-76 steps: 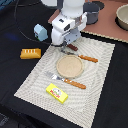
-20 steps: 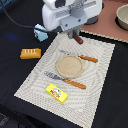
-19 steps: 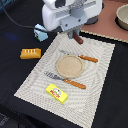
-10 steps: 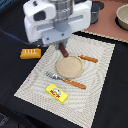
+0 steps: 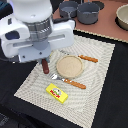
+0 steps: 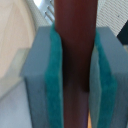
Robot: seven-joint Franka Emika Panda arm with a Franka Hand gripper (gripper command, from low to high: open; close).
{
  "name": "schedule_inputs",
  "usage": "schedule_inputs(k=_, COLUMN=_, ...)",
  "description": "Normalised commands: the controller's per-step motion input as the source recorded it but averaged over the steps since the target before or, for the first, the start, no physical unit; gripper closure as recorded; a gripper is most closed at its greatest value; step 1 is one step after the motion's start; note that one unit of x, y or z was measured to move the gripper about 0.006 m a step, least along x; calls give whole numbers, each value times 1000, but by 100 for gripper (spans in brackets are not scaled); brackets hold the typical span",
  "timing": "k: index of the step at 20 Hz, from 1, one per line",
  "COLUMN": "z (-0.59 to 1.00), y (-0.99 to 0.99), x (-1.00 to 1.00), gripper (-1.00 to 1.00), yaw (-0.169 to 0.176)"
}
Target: Interact with the objects in diverse but meaningful ways.
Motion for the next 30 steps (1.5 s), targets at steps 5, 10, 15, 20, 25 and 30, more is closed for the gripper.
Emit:
schedule_inputs(k=5, z=-254, y=-305, x=76, gripper=100, yaw=0)
schedule_inputs(k=10, z=-343, y=-354, x=15, gripper=100, yaw=0)
schedule_inputs(k=15, z=-383, y=-402, x=-5, gripper=100, yaw=0)
schedule_inputs(k=20, z=-363, y=-279, x=0, gripper=100, yaw=0)
schedule_inputs(k=25, z=-362, y=-217, x=0, gripper=100, yaw=0)
schedule_inputs(k=30, z=-302, y=-142, x=0, gripper=100, yaw=0)
